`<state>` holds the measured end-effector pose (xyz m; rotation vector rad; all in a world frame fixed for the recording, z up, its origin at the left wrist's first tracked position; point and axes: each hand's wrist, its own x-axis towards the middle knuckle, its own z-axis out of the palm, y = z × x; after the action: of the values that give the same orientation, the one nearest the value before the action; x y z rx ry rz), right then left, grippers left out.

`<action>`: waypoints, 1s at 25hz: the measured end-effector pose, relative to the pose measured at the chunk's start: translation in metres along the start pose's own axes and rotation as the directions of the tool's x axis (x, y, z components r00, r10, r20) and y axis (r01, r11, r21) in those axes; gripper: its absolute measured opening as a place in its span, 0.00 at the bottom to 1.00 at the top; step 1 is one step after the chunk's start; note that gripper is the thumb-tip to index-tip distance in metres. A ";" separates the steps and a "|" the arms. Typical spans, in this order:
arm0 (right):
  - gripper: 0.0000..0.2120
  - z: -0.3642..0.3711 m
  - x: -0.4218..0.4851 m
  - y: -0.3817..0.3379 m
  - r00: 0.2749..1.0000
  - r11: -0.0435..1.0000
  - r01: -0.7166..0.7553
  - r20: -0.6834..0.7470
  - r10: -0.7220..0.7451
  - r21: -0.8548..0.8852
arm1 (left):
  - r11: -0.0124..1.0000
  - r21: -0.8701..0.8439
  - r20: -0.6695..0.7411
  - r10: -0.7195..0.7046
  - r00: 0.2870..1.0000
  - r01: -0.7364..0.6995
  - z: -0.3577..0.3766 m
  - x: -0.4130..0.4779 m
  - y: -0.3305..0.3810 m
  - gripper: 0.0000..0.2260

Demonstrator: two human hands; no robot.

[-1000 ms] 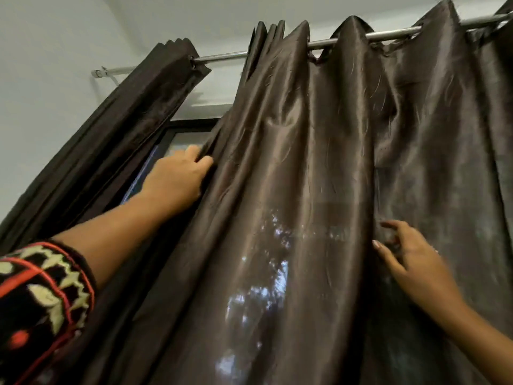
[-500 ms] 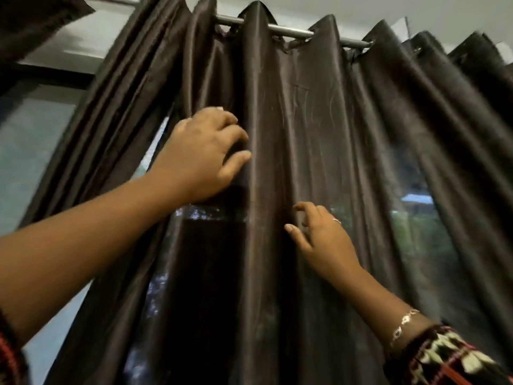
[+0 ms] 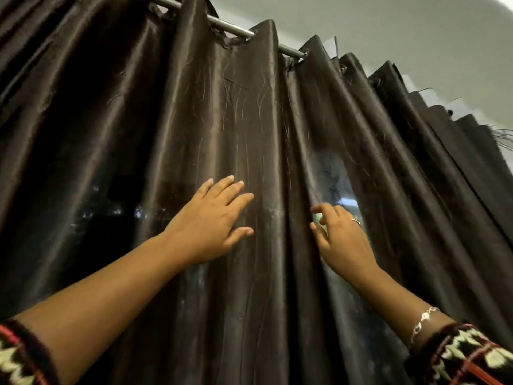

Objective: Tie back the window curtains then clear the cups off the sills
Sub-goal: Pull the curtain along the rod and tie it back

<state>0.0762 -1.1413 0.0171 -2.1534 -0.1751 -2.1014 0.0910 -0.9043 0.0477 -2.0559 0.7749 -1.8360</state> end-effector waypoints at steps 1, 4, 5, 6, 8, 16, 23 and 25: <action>0.14 -0.003 0.001 0.008 1.000 0.999 0.002 0.013 -0.001 -0.048 | 1.000 -0.015 0.006 0.007 1.000 -0.007 0.003 0.002 0.005 0.41; 0.14 -0.021 0.009 0.036 0.994 0.989 -0.032 -0.113 0.016 -0.145 | 0.985 -0.171 -0.001 -0.027 1.000 0.027 0.009 0.018 0.027 0.42; 0.14 -0.028 0.013 0.044 0.978 0.986 -0.090 -0.199 0.061 -0.141 | 0.962 -0.265 -0.019 -0.071 0.997 0.064 0.009 0.025 0.033 0.42; 0.15 -0.036 0.019 0.051 0.955 0.977 -0.170 -0.265 0.132 -0.127 | 0.935 -0.340 -0.038 -0.116 0.992 0.097 0.009 0.032 0.037 0.43; 0.20 -0.046 0.030 0.066 0.921 0.938 -0.338 -0.233 0.313 -0.077 | 0.916 -0.378 -0.068 -0.174 0.982 0.136 0.008 0.047 0.048 0.43; 0.12 -0.015 0.045 0.078 0.964 0.771 -0.265 0.174 0.201 0.580 | 0.974 -0.221 -0.151 -0.091 0.984 0.056 0.007 0.091 0.111 0.30; 0.12 0.002 0.041 0.071 0.930 0.326 -0.258 0.325 -0.173 0.910 | 0.999 0.038 -0.214 -0.022 0.977 0.031 0.017 0.112 0.124 0.17; 0.11 0.009 0.043 0.084 0.944 0.295 -0.272 0.313 -0.103 0.916 | 0.991 0.051 -0.188 -0.110 0.976 0.122 0.016 0.110 0.124 0.18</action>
<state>0.1006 -1.2226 0.0592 -1.5431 -1.0384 -0.9630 0.0863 -1.0695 0.0698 -1.9504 0.6453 -2.1107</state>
